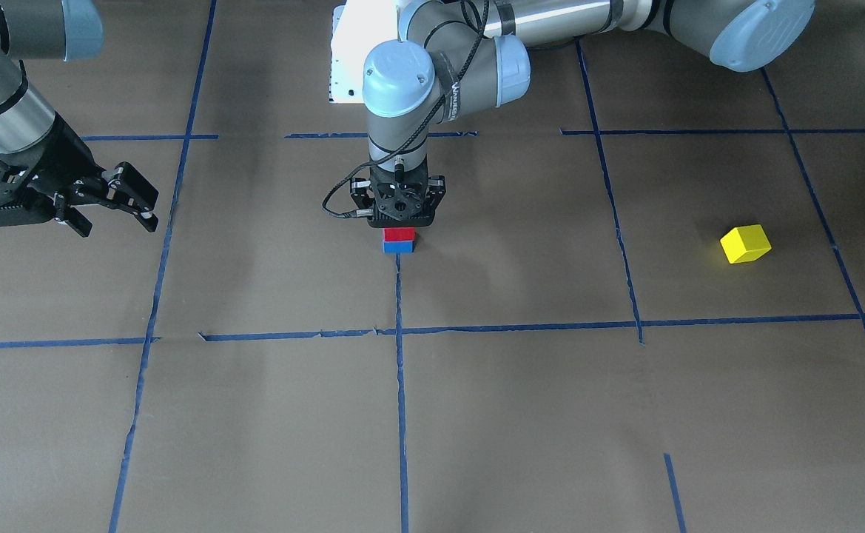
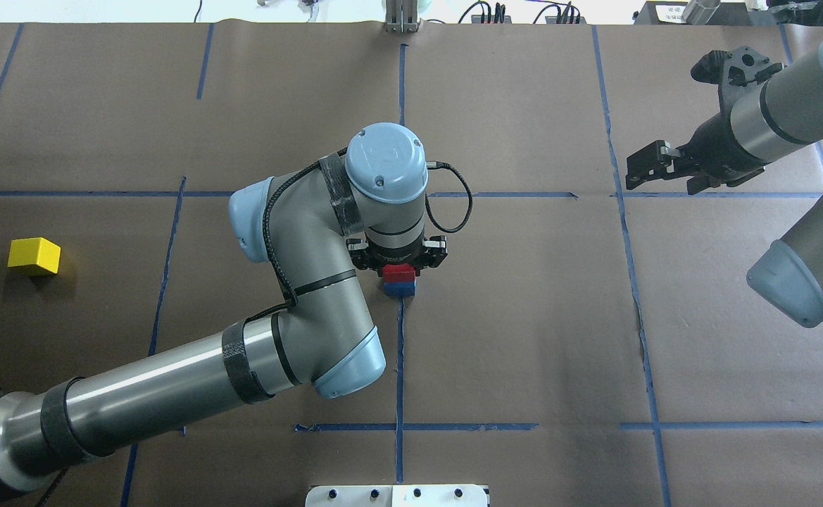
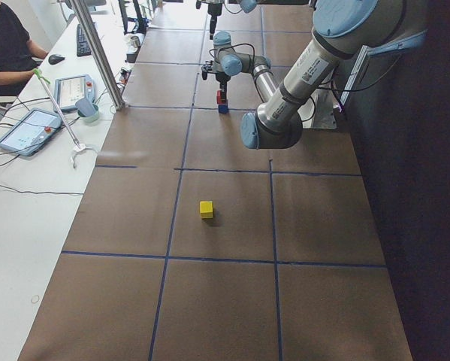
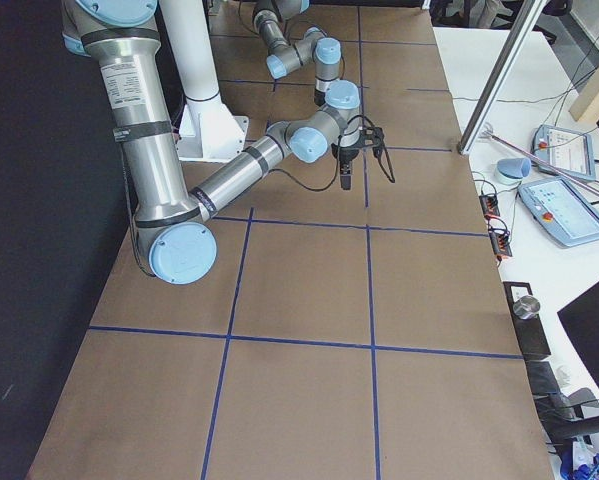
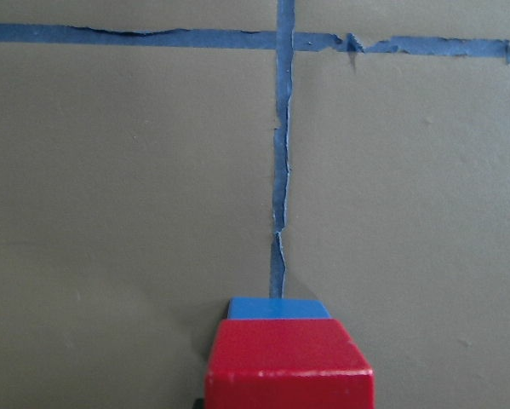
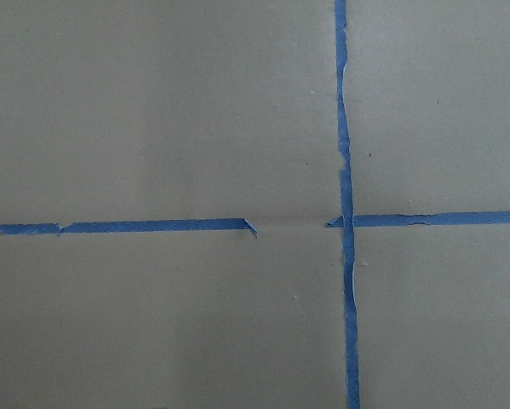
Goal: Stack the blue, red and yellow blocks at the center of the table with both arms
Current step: 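Release the red block on the blue block with the left gripper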
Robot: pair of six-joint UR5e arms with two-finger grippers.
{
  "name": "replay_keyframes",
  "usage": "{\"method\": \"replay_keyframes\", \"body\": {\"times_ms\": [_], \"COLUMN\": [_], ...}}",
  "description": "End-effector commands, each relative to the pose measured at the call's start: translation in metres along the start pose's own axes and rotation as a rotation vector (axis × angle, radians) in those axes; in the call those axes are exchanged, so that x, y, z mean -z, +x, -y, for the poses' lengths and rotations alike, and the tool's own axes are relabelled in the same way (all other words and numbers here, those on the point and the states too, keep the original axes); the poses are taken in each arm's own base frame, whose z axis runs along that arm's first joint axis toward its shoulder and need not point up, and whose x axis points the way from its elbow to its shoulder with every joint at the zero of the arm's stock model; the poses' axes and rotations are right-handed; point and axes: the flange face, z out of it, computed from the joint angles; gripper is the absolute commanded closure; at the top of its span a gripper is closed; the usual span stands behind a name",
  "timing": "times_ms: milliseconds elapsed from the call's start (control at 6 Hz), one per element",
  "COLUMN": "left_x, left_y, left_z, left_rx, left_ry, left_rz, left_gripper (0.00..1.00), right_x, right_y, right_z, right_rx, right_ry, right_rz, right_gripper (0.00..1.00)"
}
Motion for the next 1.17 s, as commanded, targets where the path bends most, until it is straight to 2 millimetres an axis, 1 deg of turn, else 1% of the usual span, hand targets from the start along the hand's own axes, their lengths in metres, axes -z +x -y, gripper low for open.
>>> {"method": "replay_keyframes", "body": {"times_ms": [0,167,333,500,667,833,1000], "left_x": [0.0,0.0,0.002,0.017,0.042,0.071,0.081], "left_y": [-0.001,0.001,0.003,0.005,-0.006,-0.054,-0.107], "left_z": [0.0,-0.001,-0.003,-0.007,-0.013,-0.015,-0.018], "left_rx": [0.003,0.001,-0.003,-0.012,-0.024,-0.018,-0.033], "left_ry": [0.001,0.003,0.004,0.014,0.034,0.066,0.086], "left_rz": [0.001,-0.001,-0.009,-0.035,-0.079,-0.095,-0.087], "left_gripper": [0.5,0.0,0.0,0.0,0.0,0.0,0.0], "right_x": [-0.001,0.0,0.0,-0.001,-0.002,-0.002,-0.003], "right_y": [0.0,-0.001,-0.002,-0.003,-0.004,-0.003,-0.002], "right_z": [0.0,0.0,0.001,0.001,0.002,0.002,0.001], "right_rx": [-0.001,0.001,0.0,-0.001,-0.005,-0.004,-0.007], "right_ry": [-0.001,-0.001,-0.002,-0.004,-0.004,-0.003,-0.007], "right_rz": [-0.001,0.002,0.004,0.003,0.003,0.001,-0.002], "right_gripper": [0.0,0.0,0.0,0.0,0.0,0.0,0.0]}}
